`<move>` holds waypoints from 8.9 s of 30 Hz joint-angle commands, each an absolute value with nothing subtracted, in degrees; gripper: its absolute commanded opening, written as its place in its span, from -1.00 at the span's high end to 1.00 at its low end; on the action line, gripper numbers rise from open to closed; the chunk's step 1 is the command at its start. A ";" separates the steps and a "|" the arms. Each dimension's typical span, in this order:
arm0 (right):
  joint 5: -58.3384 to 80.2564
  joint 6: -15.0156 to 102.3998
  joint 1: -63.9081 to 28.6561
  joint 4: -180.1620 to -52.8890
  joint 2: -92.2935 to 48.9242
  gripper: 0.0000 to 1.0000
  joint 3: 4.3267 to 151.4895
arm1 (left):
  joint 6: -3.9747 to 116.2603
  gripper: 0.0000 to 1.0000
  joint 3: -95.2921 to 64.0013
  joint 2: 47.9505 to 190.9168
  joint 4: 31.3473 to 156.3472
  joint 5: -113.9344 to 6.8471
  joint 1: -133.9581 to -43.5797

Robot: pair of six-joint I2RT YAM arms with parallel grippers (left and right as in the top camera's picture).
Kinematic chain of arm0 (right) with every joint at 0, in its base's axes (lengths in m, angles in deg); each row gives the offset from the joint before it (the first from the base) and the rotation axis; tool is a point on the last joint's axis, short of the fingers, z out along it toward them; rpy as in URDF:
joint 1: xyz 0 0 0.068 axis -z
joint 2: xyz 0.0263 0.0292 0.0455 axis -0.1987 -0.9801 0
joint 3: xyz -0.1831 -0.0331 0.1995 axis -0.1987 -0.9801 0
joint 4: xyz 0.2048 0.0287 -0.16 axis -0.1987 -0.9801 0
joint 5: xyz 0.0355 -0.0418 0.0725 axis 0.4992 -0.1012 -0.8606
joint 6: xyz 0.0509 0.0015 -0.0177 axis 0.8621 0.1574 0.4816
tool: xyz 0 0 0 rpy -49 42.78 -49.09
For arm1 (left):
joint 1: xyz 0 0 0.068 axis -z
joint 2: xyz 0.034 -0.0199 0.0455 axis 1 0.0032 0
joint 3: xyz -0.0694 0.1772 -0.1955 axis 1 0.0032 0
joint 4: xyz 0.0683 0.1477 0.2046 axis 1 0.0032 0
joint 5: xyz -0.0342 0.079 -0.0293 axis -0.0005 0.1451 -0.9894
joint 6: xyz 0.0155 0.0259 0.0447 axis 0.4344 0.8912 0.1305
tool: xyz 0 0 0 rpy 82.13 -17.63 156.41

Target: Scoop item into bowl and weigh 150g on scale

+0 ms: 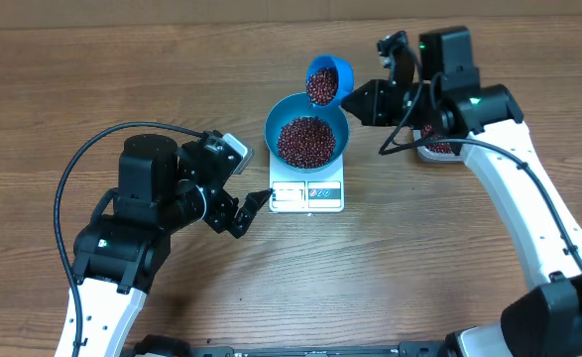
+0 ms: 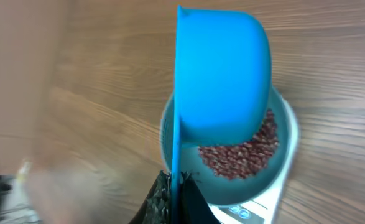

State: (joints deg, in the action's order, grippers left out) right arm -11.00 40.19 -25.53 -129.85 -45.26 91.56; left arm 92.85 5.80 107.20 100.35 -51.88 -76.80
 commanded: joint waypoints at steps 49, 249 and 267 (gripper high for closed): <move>15.04 38.84 -38.42 -137.50 -43.29 0.93 96.30 | 94.12 -1.00 4.29 107.40 100.13 -52.76 -77.06; 27.95 30.91 -43.97 -135.66 -43.62 0.93 96.26 | 94.12 -0.99 4.29 107.40 100.13 -52.76 -77.06; 27.93 31.67 -43.97 -135.44 -43.62 0.93 96.26 | 94.12 -0.99 4.29 107.40 100.13 -52.76 -77.06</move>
State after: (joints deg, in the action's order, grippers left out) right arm 27.19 31.30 -43.80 -135.86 -45.04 94.49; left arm 92.85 5.80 107.20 100.35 -51.88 -76.80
